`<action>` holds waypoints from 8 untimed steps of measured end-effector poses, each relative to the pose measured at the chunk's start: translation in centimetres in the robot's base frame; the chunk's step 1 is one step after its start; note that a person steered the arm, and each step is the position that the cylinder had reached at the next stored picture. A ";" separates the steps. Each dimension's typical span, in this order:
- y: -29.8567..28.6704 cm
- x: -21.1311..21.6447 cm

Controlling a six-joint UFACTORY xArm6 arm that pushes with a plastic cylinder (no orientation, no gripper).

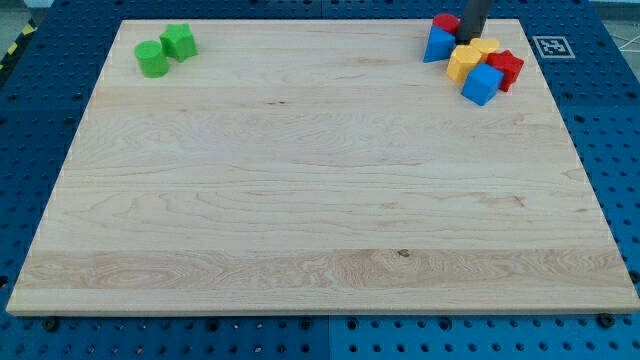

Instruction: Move the group of blocks down a bit

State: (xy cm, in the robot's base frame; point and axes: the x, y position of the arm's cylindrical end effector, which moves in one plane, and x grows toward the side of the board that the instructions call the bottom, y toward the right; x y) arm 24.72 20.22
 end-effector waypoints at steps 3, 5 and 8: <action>6.4 -0.3; 5.9 -0.4; 2.7 1.0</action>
State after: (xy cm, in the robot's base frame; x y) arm 25.69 22.96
